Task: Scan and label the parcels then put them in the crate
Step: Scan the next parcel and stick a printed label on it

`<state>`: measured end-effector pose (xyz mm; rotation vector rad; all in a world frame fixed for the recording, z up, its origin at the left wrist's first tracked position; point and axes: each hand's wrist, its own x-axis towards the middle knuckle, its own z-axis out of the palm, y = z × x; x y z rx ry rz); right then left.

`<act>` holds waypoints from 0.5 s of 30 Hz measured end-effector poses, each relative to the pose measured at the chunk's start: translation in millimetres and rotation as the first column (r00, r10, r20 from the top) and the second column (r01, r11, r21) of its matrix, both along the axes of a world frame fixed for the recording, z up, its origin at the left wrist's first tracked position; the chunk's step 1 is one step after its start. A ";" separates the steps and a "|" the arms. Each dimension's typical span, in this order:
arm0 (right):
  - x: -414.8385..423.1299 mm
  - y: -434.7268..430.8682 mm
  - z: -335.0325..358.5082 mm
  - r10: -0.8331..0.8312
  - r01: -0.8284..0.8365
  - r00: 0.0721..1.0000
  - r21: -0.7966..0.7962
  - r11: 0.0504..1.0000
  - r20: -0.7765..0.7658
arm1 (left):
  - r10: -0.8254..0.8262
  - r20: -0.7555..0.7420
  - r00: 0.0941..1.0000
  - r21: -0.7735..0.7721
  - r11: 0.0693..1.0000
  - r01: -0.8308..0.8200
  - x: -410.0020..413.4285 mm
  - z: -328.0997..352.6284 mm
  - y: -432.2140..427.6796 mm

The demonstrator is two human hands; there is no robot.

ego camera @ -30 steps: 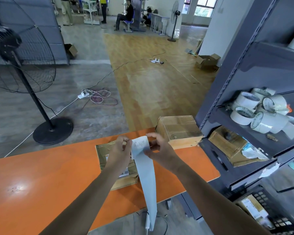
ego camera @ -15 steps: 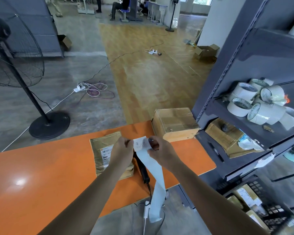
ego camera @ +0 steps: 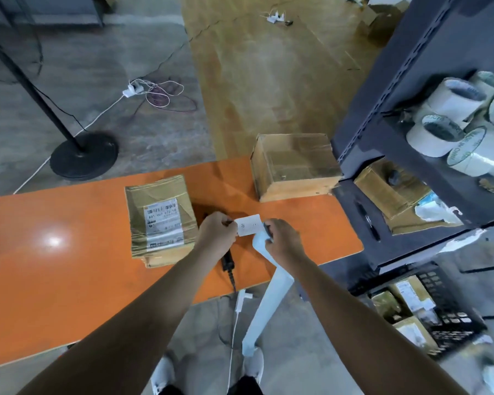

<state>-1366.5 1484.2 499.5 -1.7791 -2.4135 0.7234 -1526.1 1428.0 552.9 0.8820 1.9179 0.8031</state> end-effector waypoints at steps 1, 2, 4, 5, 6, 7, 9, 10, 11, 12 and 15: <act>2.2 1.7 -6.2 0.005 -0.005 1.000 -0.009 1.000 0.015 | 0.005 -0.011 1.000 -0.012 1.000 -0.005 2.5 -4.5 0.5; 4.1 2.5 -11.1 0.017 -0.016 1.000 -0.015 1.000 0.019 | 0.007 -0.025 1.000 -0.022 1.000 -0.007 4.1 -9.1 0.2; 5.3 3.1 -18.3 0.053 -0.053 0.998 -0.019 0.998 0.013 | 0.014 -0.044 0.999 -0.036 0.999 -0.015 5.8 -16.7 -1.7; 5.0 2.9 -20.5 0.070 -0.070 0.998 -0.025 0.997 0.005 | 0.018 -0.048 0.999 -0.043 0.999 -0.020 6.5 -19.6 -3.4; 4.9 2.5 -22.3 0.080 -0.081 0.997 -0.035 0.996 -0.009 | 0.025 -0.048 0.999 -0.050 0.998 -0.027 6.8 -22.3 -5.7; 4.9 2.2 -23.5 0.079 -0.080 0.996 -0.042 0.996 -0.029 | 0.035 -0.046 0.998 -0.053 0.998 -0.038 7.3 -23.1 -7.9; 6.8 1.7 -24.7 0.042 -0.050 0.993 -0.067 0.997 -0.114 | 0.051 -0.053 0.997 -0.056 0.997 -0.054 6.5 -22.4 -11.2; 8.4 1.9 -24.0 0.011 -0.027 0.983 -0.086 0.996 -0.185 | 0.054 -0.062 0.997 -0.057 0.997 -0.058 5.1 -20.9 -12.4; 10.1 2.1 -22.5 -0.022 -0.005 0.967 -0.103 0.995 -0.255 | 0.055 -0.067 0.996 -0.055 0.997 -0.059 3.4 -18.7 -13.0; 11.1 1.8 -19.4 -0.051 0.013 0.950 -0.123 0.992 -0.308 | 0.058 -0.065 0.996 -0.052 0.997 -0.061 1.5 -16.3 -13.2; 8.9 0.6 -7.5 -0.120 0.056 0.924 -0.181 0.982 -0.363 | 0.088 -0.047 0.995 -0.033 0.995 -0.089 -5.2 -9.5 -14.2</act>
